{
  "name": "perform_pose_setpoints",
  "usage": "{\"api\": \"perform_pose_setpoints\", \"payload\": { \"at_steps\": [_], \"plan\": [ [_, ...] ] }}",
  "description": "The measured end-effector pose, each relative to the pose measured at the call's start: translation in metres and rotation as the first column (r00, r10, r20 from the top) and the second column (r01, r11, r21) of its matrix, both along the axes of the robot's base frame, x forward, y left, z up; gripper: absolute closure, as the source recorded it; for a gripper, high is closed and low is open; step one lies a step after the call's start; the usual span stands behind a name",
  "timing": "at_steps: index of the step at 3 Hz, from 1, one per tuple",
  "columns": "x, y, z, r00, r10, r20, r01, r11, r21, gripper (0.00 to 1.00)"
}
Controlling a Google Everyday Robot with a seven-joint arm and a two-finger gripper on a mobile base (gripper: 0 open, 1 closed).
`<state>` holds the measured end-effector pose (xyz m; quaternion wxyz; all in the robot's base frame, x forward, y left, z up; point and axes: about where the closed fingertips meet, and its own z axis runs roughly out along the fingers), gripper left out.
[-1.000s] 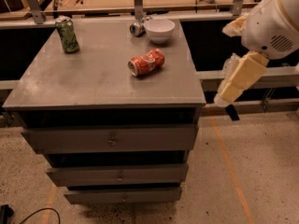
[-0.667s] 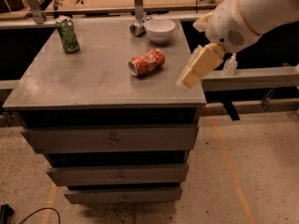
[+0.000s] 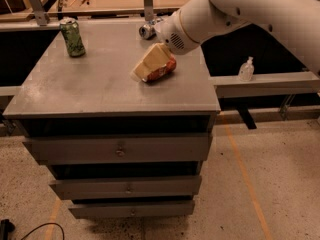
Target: Pick green can
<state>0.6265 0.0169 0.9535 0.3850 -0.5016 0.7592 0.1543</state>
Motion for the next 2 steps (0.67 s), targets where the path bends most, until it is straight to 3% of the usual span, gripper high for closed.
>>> {"api": "perform_pose_setpoints", "payload": {
  "at_steps": [1, 2],
  "plan": [
    [0.000, 0.000, 0.000, 1.0000, 0.001, 0.001, -0.001, 1.000, 0.000, 0.00],
    [0.022, 0.014, -0.002, 0.9990, -0.023, 0.038, 0.022, 0.999, 0.030, 0.00]
  ]
}}
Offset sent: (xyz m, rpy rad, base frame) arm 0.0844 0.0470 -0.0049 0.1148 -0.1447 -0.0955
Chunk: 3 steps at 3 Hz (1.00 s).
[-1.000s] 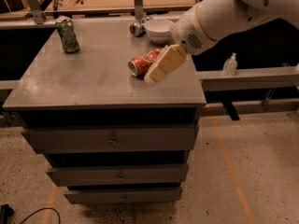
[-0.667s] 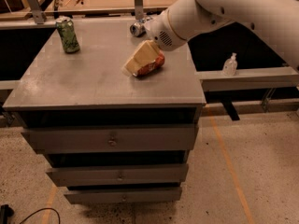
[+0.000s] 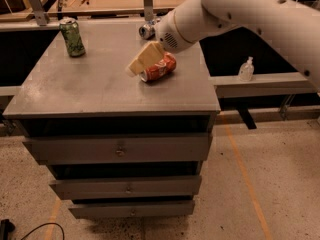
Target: Pick green can
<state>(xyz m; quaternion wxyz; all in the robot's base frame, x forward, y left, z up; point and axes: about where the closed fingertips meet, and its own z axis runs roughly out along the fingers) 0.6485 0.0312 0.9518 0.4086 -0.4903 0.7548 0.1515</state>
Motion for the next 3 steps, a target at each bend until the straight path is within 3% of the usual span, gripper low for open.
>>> {"api": "perform_pose_setpoints", "payload": {
  "at_steps": [1, 2, 3],
  "plan": [
    [0.058, 0.030, -0.010, 0.9982, -0.040, 0.045, 0.038, 0.998, 0.042, 0.00],
    [0.111, 0.065, -0.023, 0.9986, -0.033, 0.041, 0.029, 0.995, 0.091, 0.00],
    [0.144, 0.115, -0.061, 0.9976, 0.064, -0.024, -0.061, 0.990, 0.128, 0.00]
  ]
}}
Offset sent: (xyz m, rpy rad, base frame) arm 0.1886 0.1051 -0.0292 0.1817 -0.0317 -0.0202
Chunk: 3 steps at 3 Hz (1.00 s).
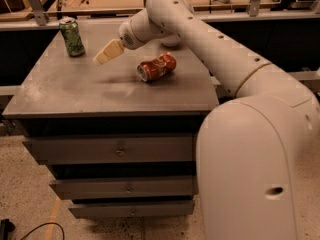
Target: Pick green can
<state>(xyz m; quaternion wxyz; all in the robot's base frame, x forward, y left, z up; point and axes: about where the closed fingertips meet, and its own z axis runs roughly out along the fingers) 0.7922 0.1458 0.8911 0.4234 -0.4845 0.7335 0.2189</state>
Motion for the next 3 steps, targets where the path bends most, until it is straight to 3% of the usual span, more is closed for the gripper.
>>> {"api": "perform_pose_setpoints", "payload": {
  "at_steps": [1, 2, 3],
  "plan": [
    [0.014, 0.043, -0.025, 0.9934, 0.104, -0.047, -0.103, 0.994, 0.038, 0.00],
    [0.027, 0.059, -0.004, 0.9934, 0.114, 0.006, -0.115, 0.990, 0.084, 0.00],
    [0.040, 0.072, 0.005, 0.9966, 0.008, 0.083, -0.021, 0.987, 0.158, 0.00]
  ]
}}
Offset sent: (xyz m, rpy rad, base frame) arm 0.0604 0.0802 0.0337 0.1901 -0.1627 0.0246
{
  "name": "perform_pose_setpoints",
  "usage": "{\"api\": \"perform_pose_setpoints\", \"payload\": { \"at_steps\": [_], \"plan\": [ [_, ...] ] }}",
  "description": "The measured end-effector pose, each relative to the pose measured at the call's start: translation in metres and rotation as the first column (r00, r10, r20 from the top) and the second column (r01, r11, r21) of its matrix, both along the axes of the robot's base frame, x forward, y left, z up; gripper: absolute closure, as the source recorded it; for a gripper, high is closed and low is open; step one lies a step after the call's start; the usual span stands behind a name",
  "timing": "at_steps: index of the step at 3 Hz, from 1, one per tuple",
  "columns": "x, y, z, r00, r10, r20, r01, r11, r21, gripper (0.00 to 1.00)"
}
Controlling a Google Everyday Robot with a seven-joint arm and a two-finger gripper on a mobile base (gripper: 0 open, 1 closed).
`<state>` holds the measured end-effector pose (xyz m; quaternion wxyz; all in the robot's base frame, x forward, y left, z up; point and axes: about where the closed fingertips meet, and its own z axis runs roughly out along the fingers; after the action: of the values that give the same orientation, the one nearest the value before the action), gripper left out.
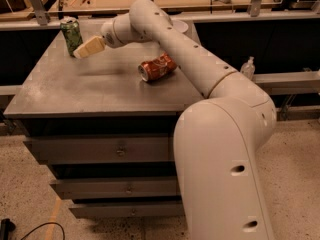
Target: Pick green can
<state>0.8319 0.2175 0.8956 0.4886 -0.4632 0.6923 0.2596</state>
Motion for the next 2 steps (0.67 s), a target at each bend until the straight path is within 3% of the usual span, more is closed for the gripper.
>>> {"api": "perform_pose_setpoints", "payload": {
  "at_steps": [1, 2],
  "plan": [
    [0.0001, 0.0001, 0.0004, 1.0000, 0.000, 0.001, 0.000, 1.000, 0.001, 0.00],
    [0.0005, 0.0031, 0.0011, 0.9993, -0.021, 0.032, 0.020, 1.000, 0.021, 0.00]
  ]
}}
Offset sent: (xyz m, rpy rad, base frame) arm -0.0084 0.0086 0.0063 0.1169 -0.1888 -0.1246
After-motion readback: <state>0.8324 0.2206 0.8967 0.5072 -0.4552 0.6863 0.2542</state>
